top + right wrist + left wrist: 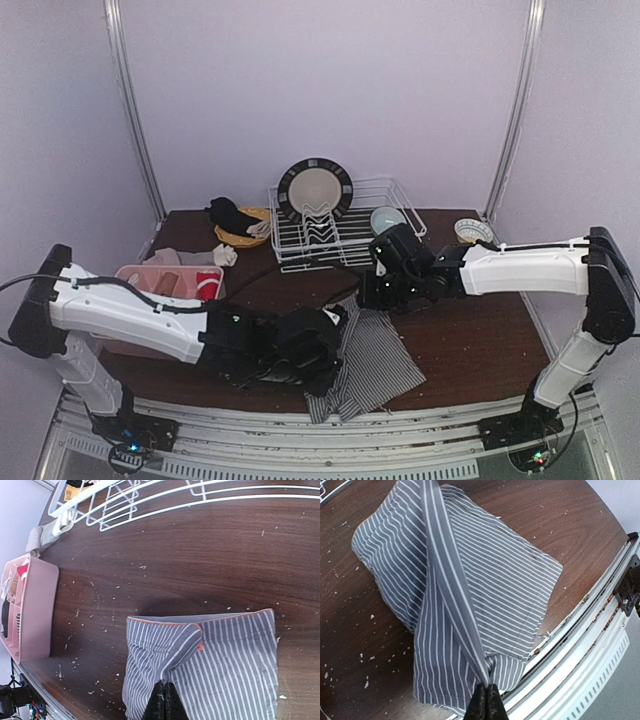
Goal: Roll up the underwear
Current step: Fold the underwear at the center of the board.
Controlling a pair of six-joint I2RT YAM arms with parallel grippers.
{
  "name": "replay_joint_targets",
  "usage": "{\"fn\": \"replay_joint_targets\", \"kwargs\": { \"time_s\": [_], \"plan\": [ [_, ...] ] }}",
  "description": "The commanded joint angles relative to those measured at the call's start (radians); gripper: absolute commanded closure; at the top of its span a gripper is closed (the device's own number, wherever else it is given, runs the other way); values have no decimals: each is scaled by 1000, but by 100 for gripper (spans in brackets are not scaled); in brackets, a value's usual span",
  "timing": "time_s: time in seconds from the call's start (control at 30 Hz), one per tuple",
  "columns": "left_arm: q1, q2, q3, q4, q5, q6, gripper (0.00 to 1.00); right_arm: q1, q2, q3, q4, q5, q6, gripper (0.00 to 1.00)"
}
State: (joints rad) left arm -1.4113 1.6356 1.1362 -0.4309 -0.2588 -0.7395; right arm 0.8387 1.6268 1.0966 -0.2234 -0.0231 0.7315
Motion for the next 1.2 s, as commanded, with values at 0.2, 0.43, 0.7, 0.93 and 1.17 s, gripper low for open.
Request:
{"fn": "replay_joint_targets", "kwargs": {
  "time_s": [0.2,0.43,0.7,0.93,1.17],
  "plan": [
    [-20,205,188,18,73,18,100,-63,-9,-59,-41,-17,-87,100],
    [-20,290,272,27,103,36,100,-97,-25,-105,-46,-31,-103,100],
    [-20,347,346,34,140,41,100,-116,-69,-128,-58,-39,-112,100],
    [-19,367,413,21,141,65,100,-150,-85,-112,-81,-51,-125,100],
    [-18,441,495,19,153,91,100,-186,-63,-147,-51,-76,-123,100]
  ]
}}
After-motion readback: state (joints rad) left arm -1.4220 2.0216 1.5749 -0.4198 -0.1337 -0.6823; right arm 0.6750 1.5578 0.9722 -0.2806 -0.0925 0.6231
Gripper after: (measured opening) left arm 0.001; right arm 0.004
